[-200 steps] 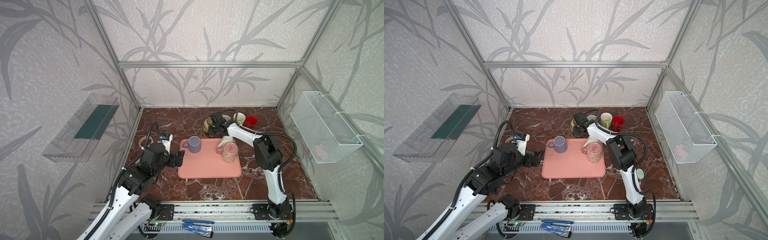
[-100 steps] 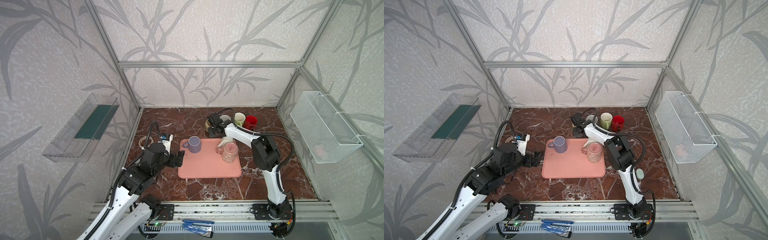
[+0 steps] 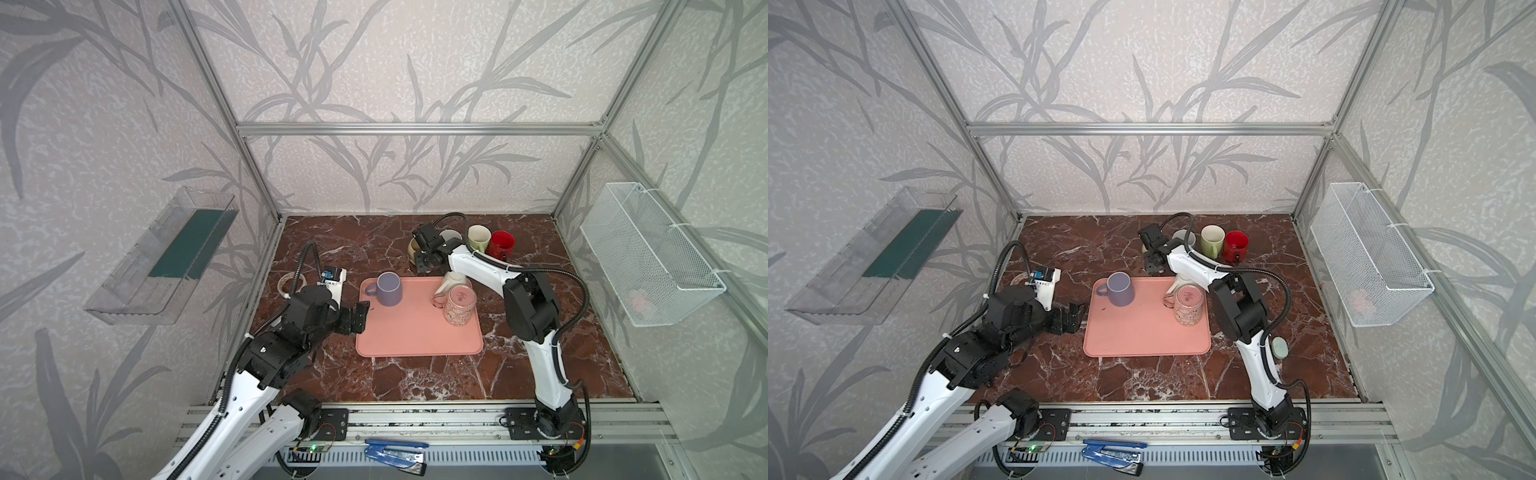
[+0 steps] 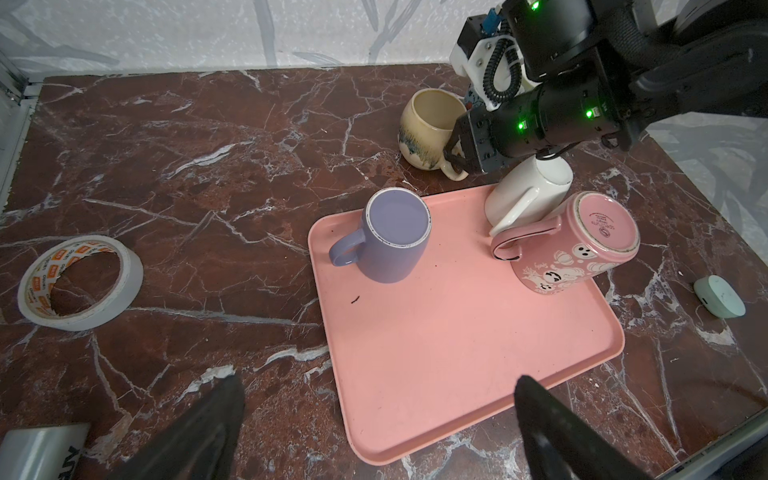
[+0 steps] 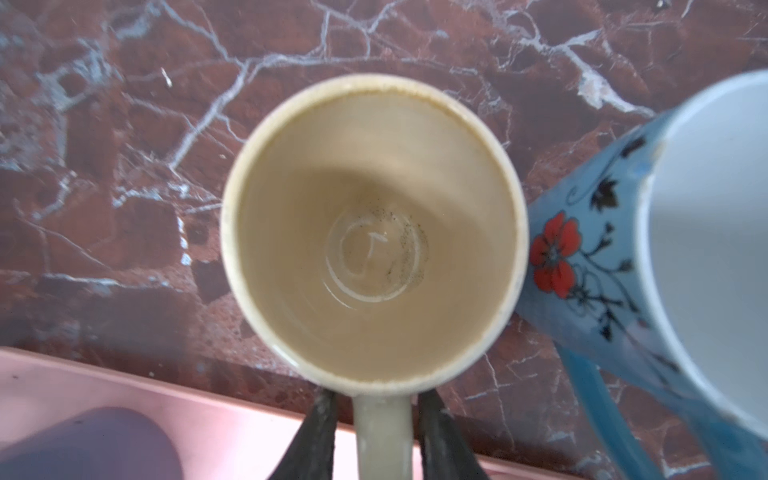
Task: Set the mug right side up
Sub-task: 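Lower the cream mug upright beside the blue mug with the right gripper, then open the right gripper and withdraw while the left gripper moves toward the pink mug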
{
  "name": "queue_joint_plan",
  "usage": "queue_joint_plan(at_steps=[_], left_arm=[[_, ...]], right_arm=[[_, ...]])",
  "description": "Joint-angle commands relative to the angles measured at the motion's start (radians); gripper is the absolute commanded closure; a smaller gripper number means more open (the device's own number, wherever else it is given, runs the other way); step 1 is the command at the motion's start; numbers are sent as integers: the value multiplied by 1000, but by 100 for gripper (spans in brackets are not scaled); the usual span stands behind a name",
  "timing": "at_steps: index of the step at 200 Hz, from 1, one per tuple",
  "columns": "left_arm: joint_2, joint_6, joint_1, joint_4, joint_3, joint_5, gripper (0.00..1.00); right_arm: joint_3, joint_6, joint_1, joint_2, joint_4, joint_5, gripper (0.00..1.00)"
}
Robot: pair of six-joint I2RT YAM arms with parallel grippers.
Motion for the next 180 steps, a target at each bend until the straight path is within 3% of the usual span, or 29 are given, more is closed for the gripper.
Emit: queue_joint_plan(at_steps=[1, 45, 95, 141, 180], left_arm=[[11, 18, 4, -6, -12, 4, 1], [48, 19, 4, -5, -2, 20, 7], [140, 25, 3, -6, 58, 104, 42], [236, -16, 3, 19, 134, 192, 56], [346, -42, -8, 63, 176, 254, 76]], right_arm=[[17, -9, 3, -48, 4, -1, 62], [-43, -25, 4, -146, 34, -45, 54], [-292, -44, 1, -383, 200, -160, 48], [-527, -10, -27, -601, 254, -227, 47], [-717, 24, -81, -800, 274, -287, 47]])
